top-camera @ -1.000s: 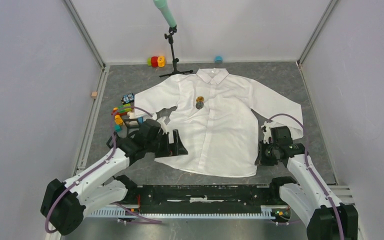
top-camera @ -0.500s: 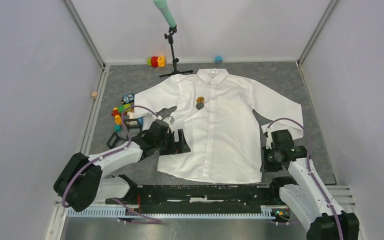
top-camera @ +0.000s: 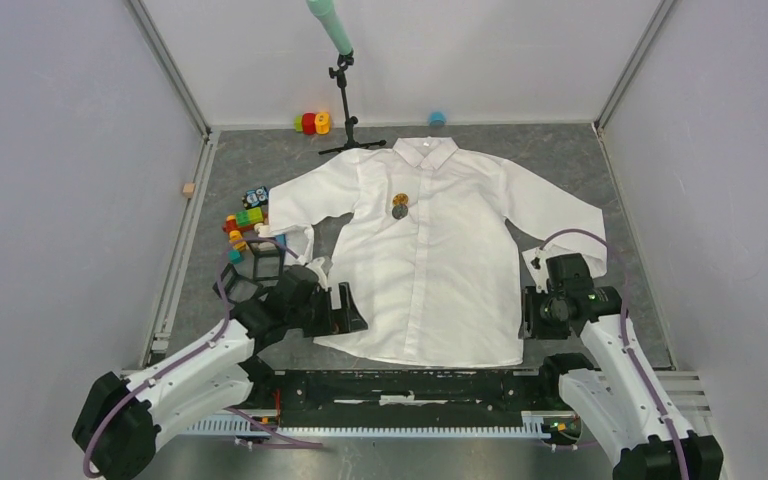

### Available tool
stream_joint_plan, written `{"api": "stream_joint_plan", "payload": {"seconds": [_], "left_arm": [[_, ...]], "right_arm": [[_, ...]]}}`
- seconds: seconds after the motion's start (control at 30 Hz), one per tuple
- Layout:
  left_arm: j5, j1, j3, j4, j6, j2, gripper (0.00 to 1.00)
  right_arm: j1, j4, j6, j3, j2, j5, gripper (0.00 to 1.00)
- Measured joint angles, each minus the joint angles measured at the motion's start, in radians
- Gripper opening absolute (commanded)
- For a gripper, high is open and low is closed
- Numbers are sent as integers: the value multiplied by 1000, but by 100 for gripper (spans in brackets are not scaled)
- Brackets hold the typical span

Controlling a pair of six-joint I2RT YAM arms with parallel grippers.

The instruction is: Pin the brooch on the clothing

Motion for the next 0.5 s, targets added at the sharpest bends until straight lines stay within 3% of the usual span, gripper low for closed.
{"api": "stream_joint_plan", "payload": {"seconds": [0.07,0.13,0.33,0.5], "left_arm": [[0,0,20,-26,0,-13,100],[0,0,72,-60,3,0,100],[5,62,304,-60,83,175,100],[72,295,470,-61,174,292,100]], "right_arm": [[0,5,4,26,0,6,86],[0,32,-4,56,0,7,97],[0,201,-14,85,12,50,98],[0,384,-39,99,29,158,98]]}}
